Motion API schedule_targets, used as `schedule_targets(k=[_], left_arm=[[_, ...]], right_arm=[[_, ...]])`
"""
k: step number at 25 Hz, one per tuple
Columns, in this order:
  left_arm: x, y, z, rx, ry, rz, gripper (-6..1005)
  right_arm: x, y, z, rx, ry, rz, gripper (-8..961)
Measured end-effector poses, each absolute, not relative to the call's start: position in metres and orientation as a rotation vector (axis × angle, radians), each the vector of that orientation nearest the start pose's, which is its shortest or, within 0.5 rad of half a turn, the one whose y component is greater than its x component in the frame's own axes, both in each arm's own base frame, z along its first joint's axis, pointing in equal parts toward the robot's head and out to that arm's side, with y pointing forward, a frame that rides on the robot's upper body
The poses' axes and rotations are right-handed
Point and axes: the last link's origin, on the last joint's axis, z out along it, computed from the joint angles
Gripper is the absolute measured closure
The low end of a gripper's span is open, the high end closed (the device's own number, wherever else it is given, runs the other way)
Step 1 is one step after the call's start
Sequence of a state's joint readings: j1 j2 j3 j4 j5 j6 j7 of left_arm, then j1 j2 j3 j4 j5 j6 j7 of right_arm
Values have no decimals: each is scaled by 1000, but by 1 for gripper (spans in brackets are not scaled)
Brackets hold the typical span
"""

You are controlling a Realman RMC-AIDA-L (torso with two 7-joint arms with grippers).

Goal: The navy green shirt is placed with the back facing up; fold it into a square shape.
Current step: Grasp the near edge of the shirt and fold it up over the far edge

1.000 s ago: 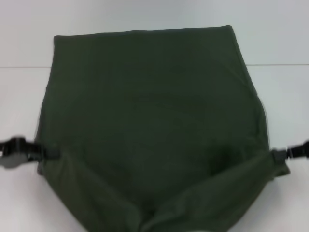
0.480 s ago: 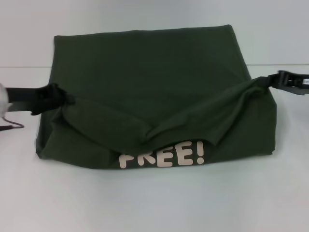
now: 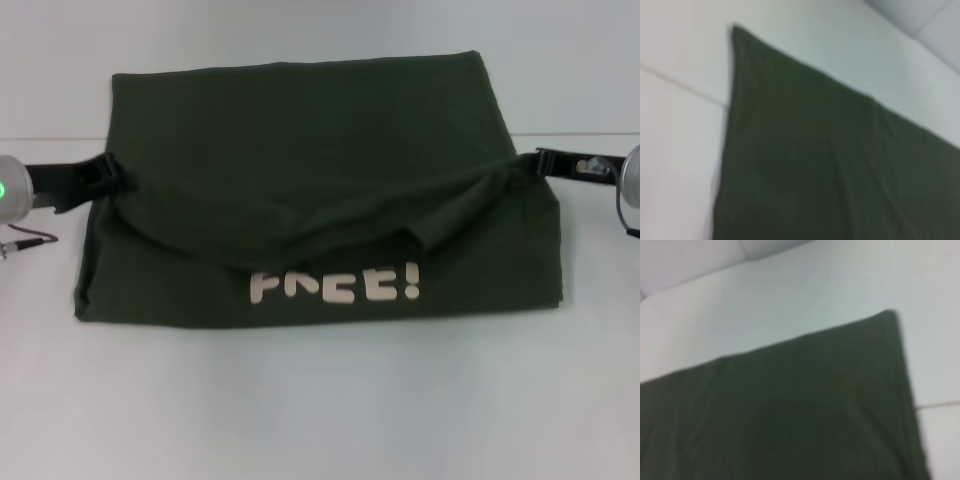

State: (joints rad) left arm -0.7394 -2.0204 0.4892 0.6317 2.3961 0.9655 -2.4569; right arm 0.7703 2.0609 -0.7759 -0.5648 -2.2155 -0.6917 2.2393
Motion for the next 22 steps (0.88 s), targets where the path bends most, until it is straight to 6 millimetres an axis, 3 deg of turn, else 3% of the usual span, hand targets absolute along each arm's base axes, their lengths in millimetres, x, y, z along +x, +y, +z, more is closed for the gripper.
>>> schedule_targets(k=[7,13,22], left_arm=[[-296,440,60,-1713,-1643,-577,992],[-293,444,55,-1693,-1625,-578,992],[-292,444,63,-1669,-1597,-603,991]], right_arm=[[262,469,29,-1842,1291,477,910],[252,475,19,-1861,1239,444,907],[238,481,13,-1875,1198,440,902]])
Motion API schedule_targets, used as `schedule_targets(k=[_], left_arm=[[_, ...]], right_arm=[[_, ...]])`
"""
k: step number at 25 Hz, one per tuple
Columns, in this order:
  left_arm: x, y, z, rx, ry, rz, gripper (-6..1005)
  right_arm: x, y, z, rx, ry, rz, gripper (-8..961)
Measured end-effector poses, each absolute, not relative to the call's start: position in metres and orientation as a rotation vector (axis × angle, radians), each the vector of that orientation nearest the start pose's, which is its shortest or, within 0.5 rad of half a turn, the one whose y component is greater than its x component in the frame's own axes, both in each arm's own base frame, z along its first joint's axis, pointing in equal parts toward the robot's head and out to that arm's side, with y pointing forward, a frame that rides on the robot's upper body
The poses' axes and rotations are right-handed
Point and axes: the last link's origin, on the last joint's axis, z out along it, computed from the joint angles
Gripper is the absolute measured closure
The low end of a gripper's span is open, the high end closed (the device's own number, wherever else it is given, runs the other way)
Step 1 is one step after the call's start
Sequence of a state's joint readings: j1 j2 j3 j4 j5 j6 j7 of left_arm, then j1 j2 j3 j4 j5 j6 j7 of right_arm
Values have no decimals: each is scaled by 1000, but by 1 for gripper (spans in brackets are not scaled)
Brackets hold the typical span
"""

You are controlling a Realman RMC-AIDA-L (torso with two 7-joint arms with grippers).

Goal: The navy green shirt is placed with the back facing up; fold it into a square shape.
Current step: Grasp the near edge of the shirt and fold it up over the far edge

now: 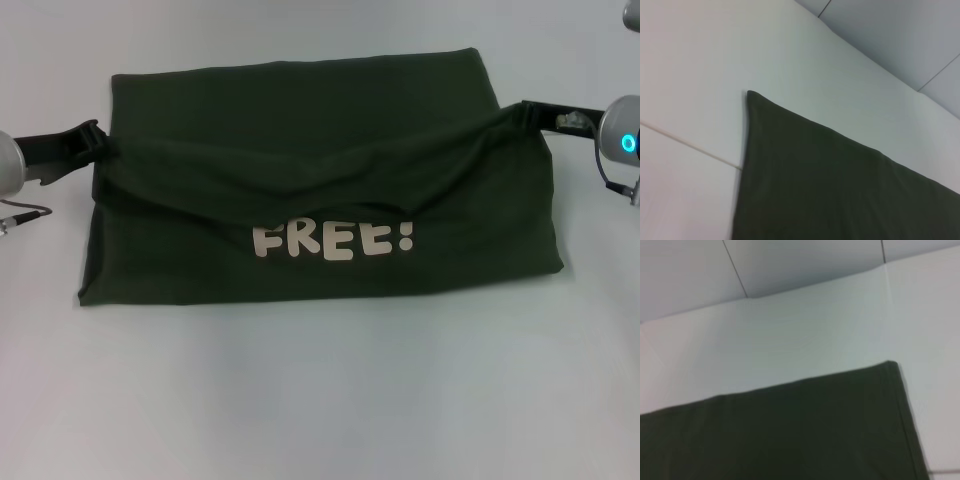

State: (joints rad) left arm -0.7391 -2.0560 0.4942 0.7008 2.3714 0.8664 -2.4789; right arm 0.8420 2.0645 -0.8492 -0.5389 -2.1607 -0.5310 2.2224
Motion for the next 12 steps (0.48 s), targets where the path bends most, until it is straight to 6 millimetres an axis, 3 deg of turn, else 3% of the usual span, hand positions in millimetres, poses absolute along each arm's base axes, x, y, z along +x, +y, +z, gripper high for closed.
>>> schedule_targets(k=[4,12], left_arm=[[-291,444,62,-1671,-1598,-603,991],[-285,443,48,-1718,-1584,-583,991]], right_arm=[[231,486,14,-1873,1176,447,899],[228,489,-2,-1903,1112,341,895]])
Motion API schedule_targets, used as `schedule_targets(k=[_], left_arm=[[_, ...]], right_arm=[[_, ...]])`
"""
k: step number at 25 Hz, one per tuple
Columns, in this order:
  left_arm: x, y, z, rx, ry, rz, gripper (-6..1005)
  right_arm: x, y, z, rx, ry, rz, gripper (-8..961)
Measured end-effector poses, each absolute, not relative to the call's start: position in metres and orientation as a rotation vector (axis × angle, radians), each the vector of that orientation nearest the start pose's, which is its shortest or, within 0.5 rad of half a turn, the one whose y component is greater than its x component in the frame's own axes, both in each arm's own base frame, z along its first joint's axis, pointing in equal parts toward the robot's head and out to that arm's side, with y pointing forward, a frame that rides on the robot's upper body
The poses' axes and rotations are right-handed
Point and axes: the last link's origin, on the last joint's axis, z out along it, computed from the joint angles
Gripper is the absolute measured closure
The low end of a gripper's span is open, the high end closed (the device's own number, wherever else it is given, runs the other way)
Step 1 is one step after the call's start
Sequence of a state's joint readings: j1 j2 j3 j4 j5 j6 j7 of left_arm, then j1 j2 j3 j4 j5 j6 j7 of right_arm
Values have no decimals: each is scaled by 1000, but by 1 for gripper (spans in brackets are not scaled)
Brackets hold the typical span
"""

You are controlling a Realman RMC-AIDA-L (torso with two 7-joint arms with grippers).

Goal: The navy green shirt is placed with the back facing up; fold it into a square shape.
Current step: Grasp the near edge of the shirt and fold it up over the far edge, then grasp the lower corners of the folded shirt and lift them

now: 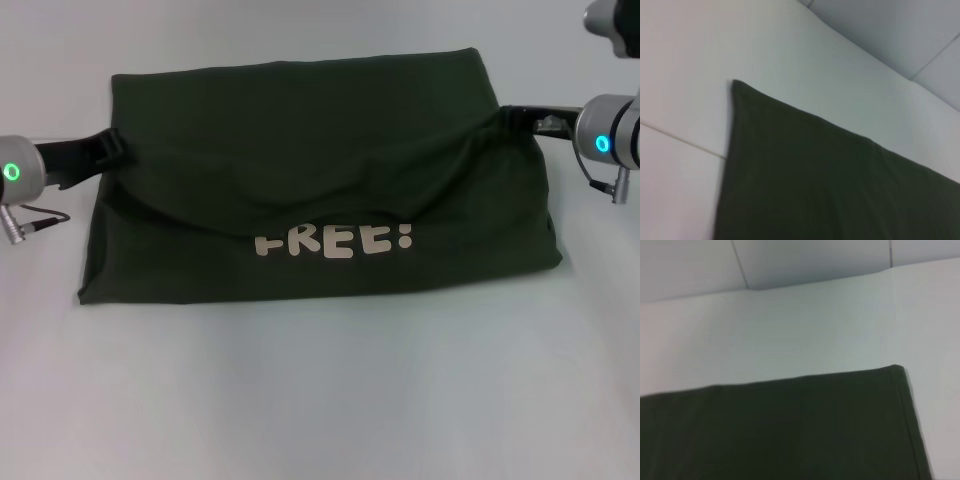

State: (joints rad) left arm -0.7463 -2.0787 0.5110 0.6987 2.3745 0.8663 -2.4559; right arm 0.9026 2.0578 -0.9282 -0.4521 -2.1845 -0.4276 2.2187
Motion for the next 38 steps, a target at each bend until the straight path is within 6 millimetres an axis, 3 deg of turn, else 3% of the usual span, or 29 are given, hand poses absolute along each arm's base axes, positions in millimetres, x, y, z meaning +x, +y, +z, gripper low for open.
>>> schedule_targets(k=[2,5,10,15,19,21,24,38], left_arm=[[-283,443,46,-1728,-1590,-581,991],[-283,441,43,-1735,-1609,-581,891],[-287,422,55,-1738,-1669,-690,753],[-295,391,69,-1794,-1652,-829,661],[-311,369,67,-1966,-1577,-758,587],[-319,361,65,-2034,-1534,-723,433],[-331,352,65,-2053,-1510,-684,442],[-357,352,43,-1870,-1612,-618,482]], right_arm=[[228,489,-3,-1920,1086,310,894],[226,491,0,-1932,1059,292,892],[220,489,23,-1962,1118,373,652],[224,469,44,-2008,1246,494,542],[234,445,43,-2079,1364,585,453],[240,435,40,-2098,1395,622,409],[249,425,37,-2095,1422,674,247],[256,418,34,-2083,1462,706,247]])
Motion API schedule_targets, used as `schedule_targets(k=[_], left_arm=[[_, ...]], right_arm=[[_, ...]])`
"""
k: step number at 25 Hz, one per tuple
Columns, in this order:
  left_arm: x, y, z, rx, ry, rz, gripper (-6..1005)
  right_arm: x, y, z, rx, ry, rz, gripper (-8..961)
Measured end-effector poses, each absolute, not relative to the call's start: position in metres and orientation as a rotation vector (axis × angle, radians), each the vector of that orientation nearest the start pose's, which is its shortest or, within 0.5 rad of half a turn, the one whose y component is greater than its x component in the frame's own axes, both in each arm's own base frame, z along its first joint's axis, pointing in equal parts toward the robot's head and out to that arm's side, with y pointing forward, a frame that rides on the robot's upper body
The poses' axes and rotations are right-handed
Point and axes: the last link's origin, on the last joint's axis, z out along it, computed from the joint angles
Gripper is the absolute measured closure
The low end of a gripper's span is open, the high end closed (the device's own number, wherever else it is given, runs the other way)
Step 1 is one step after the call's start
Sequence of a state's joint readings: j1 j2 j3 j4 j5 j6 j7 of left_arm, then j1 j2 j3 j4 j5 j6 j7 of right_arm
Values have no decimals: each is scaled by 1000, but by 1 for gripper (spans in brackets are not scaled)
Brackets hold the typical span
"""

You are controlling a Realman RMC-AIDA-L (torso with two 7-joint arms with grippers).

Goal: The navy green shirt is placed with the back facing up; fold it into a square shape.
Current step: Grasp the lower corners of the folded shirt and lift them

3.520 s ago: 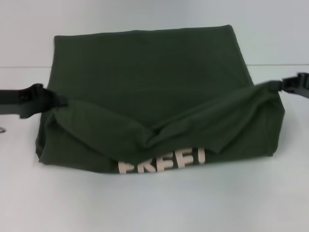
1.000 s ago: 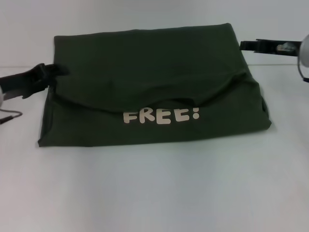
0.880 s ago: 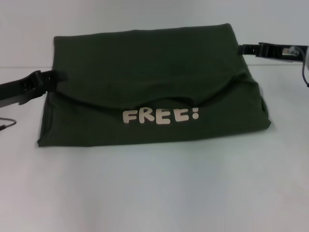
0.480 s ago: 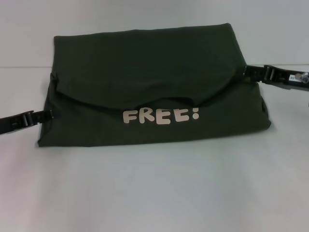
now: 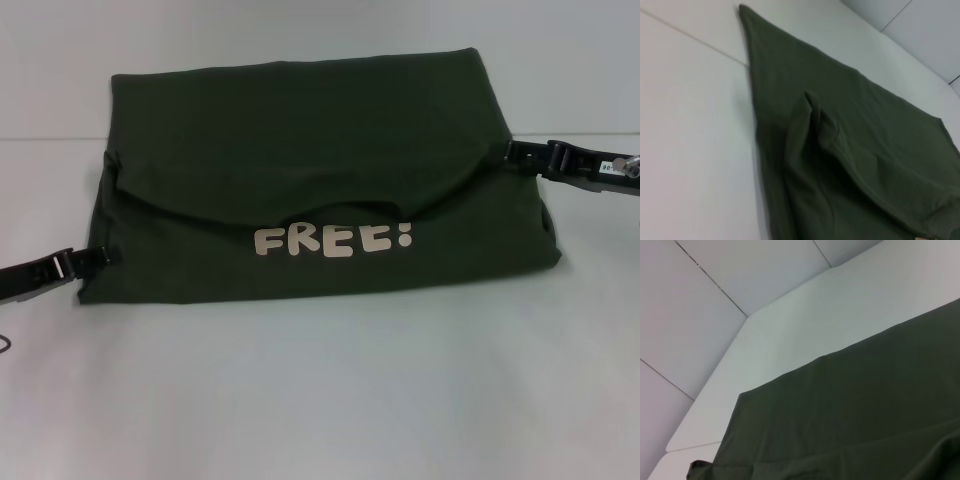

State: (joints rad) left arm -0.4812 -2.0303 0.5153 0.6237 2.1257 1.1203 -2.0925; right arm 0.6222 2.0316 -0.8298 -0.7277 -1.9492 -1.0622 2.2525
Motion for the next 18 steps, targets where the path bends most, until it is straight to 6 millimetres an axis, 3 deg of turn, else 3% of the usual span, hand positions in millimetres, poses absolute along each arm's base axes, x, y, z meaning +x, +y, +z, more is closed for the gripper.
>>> schedule_targets(k=[18], left_arm=[[-362,346,30,-1894,-1644,-541,534]], right_arm=[[257,416,33,-2089,1467,705,250]])
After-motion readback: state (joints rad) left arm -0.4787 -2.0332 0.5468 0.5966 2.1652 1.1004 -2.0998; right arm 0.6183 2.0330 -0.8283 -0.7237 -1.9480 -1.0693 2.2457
